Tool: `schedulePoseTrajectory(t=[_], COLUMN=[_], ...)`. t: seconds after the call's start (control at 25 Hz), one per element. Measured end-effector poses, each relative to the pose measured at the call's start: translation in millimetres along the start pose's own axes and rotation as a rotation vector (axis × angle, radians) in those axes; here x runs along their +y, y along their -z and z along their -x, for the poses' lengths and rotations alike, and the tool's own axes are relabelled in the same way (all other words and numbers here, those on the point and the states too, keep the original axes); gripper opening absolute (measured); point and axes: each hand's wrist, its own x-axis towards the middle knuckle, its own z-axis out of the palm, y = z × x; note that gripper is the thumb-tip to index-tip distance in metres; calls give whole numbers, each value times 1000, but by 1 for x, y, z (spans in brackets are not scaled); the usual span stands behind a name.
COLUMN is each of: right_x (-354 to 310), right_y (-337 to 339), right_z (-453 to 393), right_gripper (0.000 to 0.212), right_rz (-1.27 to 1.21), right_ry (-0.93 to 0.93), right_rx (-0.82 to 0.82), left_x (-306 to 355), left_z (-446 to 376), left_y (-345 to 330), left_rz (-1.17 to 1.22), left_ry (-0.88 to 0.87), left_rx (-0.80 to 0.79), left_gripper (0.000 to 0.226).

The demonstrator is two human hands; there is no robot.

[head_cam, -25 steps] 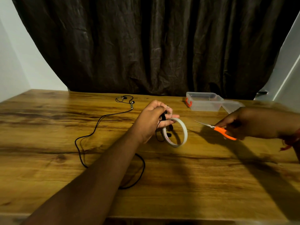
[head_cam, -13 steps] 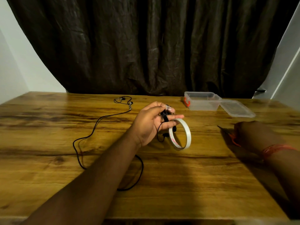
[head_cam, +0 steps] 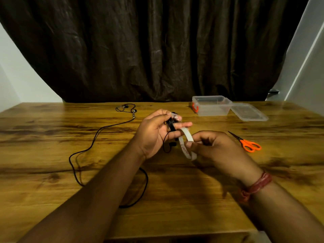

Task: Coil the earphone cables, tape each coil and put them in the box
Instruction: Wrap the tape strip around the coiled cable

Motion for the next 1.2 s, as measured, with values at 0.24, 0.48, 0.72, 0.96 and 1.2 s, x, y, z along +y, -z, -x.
schedulePoseTrajectory(t=[0.24,0.48,0.72,0.96,1.2], right_x=[31,34,18,13,-15], right_y=[33,56,-22,-53,-24], right_z=[-4,-8,-24,-40,-36], right_gripper=[3,8,19,26,17], right_rz=[706,1246,483,337,615], right_ry=[192,43,158,95,392], right_rx=[239,128,108,5,66], left_x=[2,2,0,4,6], left_z=[-2,-3,-4,-3,-5], left_y=[2,6,6,1,-2], left_rz=[74,158,273,328,100], left_ry=[13,15,-33,-62,-13], left_rx=[20,-10,25,58,198], left_gripper=[20,17,14,18,20])
